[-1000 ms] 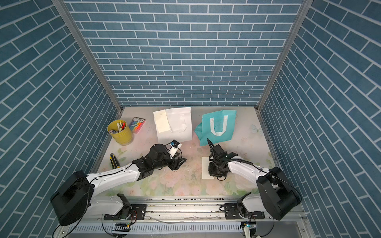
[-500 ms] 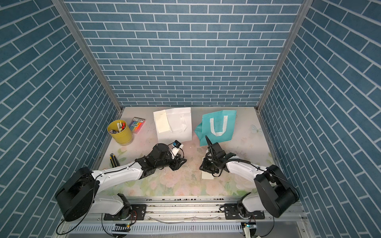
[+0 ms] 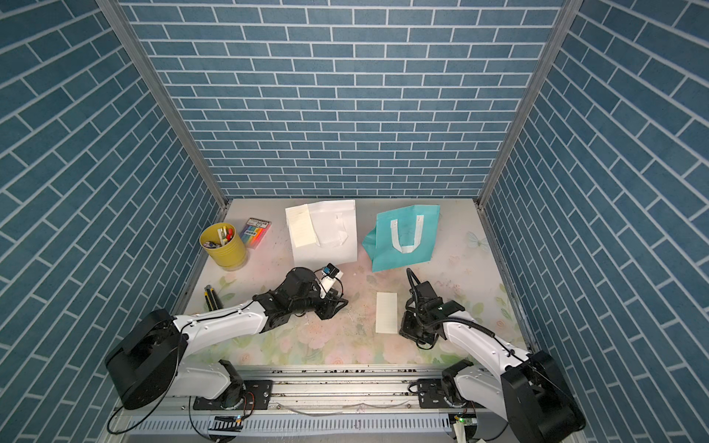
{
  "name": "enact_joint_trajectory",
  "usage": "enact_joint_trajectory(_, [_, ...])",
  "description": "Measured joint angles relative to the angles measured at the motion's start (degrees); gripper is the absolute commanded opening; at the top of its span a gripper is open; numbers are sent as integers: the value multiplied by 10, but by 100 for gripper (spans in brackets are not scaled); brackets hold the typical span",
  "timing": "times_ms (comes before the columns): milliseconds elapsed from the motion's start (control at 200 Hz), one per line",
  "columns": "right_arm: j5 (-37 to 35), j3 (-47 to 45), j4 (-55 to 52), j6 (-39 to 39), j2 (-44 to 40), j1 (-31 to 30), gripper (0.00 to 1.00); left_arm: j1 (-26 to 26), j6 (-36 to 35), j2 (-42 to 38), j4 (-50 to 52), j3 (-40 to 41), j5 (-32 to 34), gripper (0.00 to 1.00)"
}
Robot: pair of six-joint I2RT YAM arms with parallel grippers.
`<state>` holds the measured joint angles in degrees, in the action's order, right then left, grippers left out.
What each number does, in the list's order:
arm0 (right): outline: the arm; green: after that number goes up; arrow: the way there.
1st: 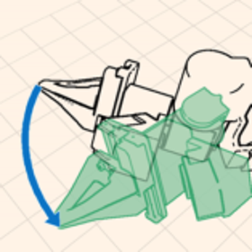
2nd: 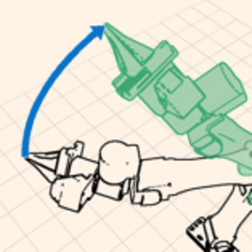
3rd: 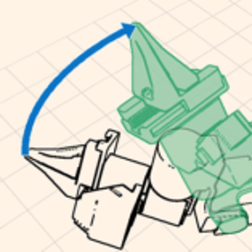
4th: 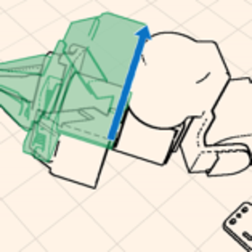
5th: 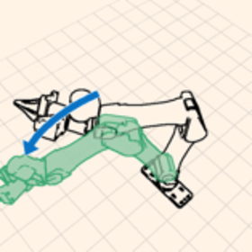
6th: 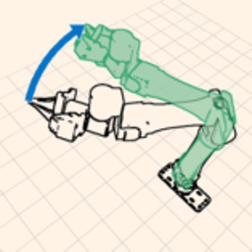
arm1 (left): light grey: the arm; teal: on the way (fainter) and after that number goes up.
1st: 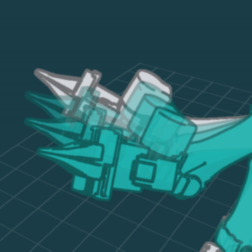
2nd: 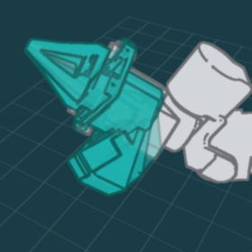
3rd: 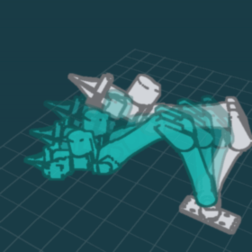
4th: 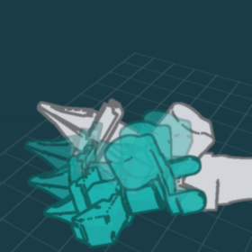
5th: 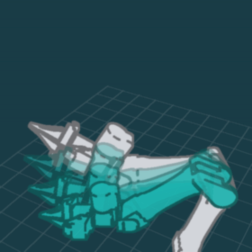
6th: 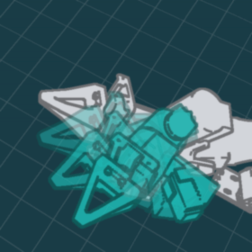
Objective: Staple the receipts to the bags
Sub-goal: Adjust the receipt at the center of the board.
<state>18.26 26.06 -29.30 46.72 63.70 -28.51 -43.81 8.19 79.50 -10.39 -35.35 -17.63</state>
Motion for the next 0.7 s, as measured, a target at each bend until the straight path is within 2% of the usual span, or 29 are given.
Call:
enact_joint_trajectory(490, [189, 37, 259, 15, 194, -9, 37, 0, -11, 0, 16, -3, -3, 56])
enact_joint_trajectory(590, [193, 40, 266, 14, 195, -14, 40, 0, -14, 15, 18, -17, -13, 55])
enact_joint_trajectory(700, [179, 44, 224, -9, 163, -8, 40, 0, -14, 49, 18, -39, -33, 51])
